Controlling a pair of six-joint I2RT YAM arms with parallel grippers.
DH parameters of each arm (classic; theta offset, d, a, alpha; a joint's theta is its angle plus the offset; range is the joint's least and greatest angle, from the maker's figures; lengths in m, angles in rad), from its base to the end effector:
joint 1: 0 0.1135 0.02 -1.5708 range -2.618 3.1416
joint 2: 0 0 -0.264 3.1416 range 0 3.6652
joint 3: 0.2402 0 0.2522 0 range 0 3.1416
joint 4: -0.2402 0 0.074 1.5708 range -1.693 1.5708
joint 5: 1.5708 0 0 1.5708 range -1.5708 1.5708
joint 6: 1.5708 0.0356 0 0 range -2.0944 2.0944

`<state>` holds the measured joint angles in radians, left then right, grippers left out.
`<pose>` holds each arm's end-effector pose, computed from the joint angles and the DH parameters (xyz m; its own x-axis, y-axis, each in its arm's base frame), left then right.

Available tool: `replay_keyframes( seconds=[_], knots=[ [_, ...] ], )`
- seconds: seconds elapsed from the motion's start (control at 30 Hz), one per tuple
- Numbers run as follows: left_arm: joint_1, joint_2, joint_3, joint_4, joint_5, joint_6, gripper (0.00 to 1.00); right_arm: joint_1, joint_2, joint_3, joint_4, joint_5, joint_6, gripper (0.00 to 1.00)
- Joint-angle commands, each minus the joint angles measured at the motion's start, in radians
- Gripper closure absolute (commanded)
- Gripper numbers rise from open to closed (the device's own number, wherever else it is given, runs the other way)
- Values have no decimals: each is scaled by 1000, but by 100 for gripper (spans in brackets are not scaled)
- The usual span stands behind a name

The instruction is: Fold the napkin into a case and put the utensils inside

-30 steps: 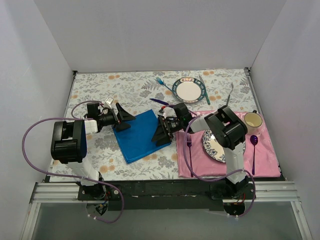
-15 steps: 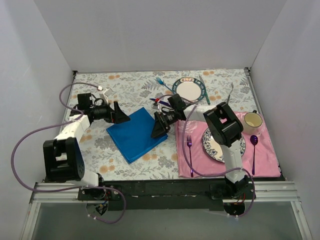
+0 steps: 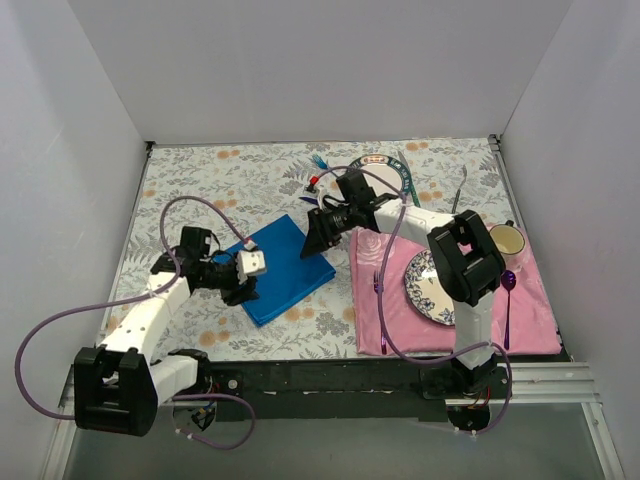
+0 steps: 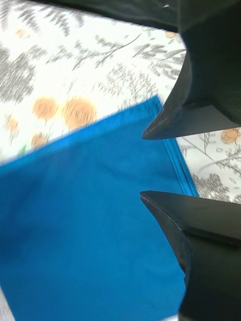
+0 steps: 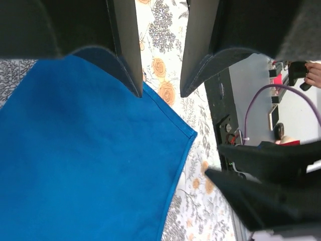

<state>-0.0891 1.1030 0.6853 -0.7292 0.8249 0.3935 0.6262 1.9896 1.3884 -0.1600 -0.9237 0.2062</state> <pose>0.1865 -0.0429 0.2151 -0.7000 0.3238 -0.6366 0.6818 0.5683 -0.4606 0.3337 0.2764 0.1998 -0.7152 -0.3650 -0.5960 -0.6895 0.2296 0.6869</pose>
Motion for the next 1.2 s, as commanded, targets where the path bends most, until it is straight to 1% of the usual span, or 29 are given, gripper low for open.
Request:
replay_keyframes(
  seconds=[0.0, 0.13, 0.33, 0.6, 0.8, 0.9, 0.93, 1.17],
  knots=[
    [-113, -61, -69, -19, -73, 183, 61, 46, 20, -45, 39, 36, 21, 57],
    [-155, -52, -118, -3, -115, 232, 67, 70, 35, -48, 66, 40, 35, 59],
    [-199, -51, -162, -10, -147, 298, 69, 95, 54, -40, 83, 36, 33, 60],
    [-213, -51, -199, -30, -168, 353, 70, 98, 77, -37, 88, 34, 27, 60],
    [-218, -34, -202, -6, -170, 351, 70, 99, 94, -37, 86, 46, 24, 61],
    [-218, -26, -194, -4, -164, 350, 72, 98, 95, -35, 86, 45, 21, 61],
    [-218, -26, -193, -4, -162, 349, 74, 99, 95, -34, 88, 45, 21, 61],
    [-219, -34, -167, -22, -141, 347, 76, 99, 92, -34, 80, 45, 18, 61]
  ],
)
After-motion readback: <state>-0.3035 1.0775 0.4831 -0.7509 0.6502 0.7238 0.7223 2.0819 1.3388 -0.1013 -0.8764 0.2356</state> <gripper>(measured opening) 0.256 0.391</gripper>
